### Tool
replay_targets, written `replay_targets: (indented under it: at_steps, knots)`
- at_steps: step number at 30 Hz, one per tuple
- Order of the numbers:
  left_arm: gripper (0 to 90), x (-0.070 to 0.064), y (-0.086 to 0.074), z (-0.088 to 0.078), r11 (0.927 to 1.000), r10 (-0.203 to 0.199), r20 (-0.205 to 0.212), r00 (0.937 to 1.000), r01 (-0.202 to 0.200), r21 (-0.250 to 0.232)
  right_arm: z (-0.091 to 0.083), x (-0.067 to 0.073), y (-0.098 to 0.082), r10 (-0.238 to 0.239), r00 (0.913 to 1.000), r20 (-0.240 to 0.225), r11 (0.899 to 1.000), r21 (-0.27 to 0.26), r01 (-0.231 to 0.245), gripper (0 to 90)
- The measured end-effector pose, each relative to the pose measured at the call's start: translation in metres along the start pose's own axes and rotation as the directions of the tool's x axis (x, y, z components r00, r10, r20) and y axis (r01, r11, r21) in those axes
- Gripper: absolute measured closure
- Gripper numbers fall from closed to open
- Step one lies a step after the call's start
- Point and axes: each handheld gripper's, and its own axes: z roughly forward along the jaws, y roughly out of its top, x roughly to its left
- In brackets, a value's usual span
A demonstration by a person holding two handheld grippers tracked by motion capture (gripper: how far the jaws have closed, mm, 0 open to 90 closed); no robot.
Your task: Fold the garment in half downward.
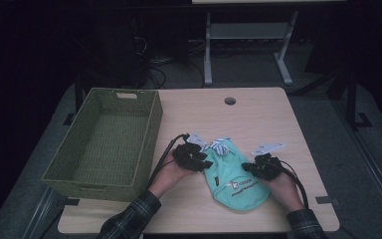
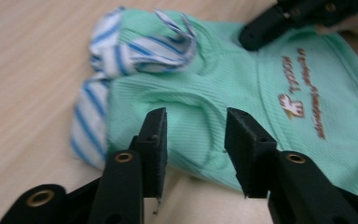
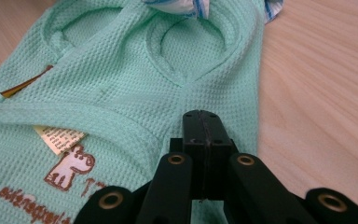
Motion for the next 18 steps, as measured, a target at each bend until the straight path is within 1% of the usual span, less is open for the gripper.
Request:
replay_targets:
  at_steps: [1, 2, 4, 5, 6, 7, 9, 10, 11, 12, 14, 15, 16, 17, 18]
  knots:
    - [56.4, 0.002, 0.001, 0.0, 0.9999, -0.014, -0.007, 0.9999, 0.014, -0.01, 0.0, 0.0, 0.0, -0.001, 1.0, 0.002, 1.0, 0.0, 0.001, 90.0]
    - [55.5, 0.005, 0.001, 0.0, 1.0, -0.005, -0.015, 0.9999, 0.005, -0.002, 0.0, 0.0, 0.0, -0.003, 1.0, 0.001, 1.0, 0.0, 0.003, 90.0]
    - [54.4, 0.008, 0.003, 0.0, 1.0, -0.001, -0.031, 0.9995, 0.001, -0.004, 0.0, 0.001, 0.0, -0.006, 1.0, 0.002, 1.0, 0.001, 0.006, 90.0]
    - [53.9, 0.01, 0.004, 0.0, 0.9999, -0.007, -0.039, 0.9992, 0.007, -0.013, 0.0, 0.001, 0.0, -0.01, 0.9999, 0.003, 1.0, 0.0, 0.01, 90.0]
    - [53.5, 0.012, 0.005, 0.0, 0.9994, -0.023, -0.042, 0.9989, 0.021, -0.027, 0.0, 0.001, 0.0, -0.013, 0.9999, 0.004, 1.0, 0.0, 0.013, 90.0]
    - [53.3, 0.015, 0.007, 0.0, 0.9996, -0.017, -0.049, 0.9986, 0.016, -0.025, 0.0, 0.001, 0.0, -0.014, 0.9999, 0.006, 1.0, -0.001, 0.014, 90.0]
    - [52.5, 0.021, 0.009, 0.001, 0.9995, -0.023, -0.065, 0.9976, 0.022, -0.022, 0.0, 0.001, 0.0, -0.016, 0.9999, 0.006, 1.0, -0.001, 0.016, 89.9]
    - [52.2, 0.023, 0.01, 0.002, 0.9994, -0.032, -0.074, 0.9968, 0.031, -0.019, 0.0, 0.001, 0.0, -0.017, 0.9998, 0.006, 1.0, -0.001, 0.017, 90.0]
    - [51.6, 0.027, 0.01, 0.003, 0.9993, -0.036, -0.072, 0.9968, 0.035, -0.014, 0.0, 0.001, 0.0, -0.017, 0.9998, 0.006, 1.0, -0.001, 0.017, 90.0]
    - [50.9, 0.029, 0.01, 0.004, 0.9984, -0.055, -0.066, 0.9963, 0.054, -0.018, 0.0, 0.001, 0.0, -0.018, 0.9998, 0.006, 1.0, -0.001, 0.018, 90.0]
    - [49.6, 0.032, 0.01, 0.008, 0.9989, -0.047, -0.089, 0.995, 0.047, 0.001, 0.0, 0.001, 0.0, -0.018, 0.9998, 0.007, 1.0, -0.001, 0.018, 90.0]
    - [49.2, 0.034, 0.009, 0.01, 0.9989, -0.046, -0.09, 0.9949, 0.046, 0.004, 0.0, 0.001, 0.0, -0.018, 0.9998, 0.007, 1.0, -0.001, 0.018, 90.0]
    - [49.1, 0.035, 0.008, 0.013, 0.998, -0.061, -0.088, 0.9942, 0.062, 0.008, 0.0, 0.001, 0.0, -0.018, 0.9998, 0.006, 1.0, -0.001, 0.018, 90.0]
    - [48.8, 0.037, 0.006, 0.016, 0.9979, -0.057, -0.097, 0.9937, 0.06, 0.025, 0.0, 0.001, 0.0, -0.019, 0.9998, 0.007, 1.0, -0.001, 0.019, 90.0]
    - [48.5, 0.038, 0.004, 0.018, 0.9976, -0.06, -0.097, 0.9935, 0.064, 0.029, 0.0, 0.001, 0.0, -0.019, 0.9998, 0.007, 1.0, -0.001, 0.019, 89.9]
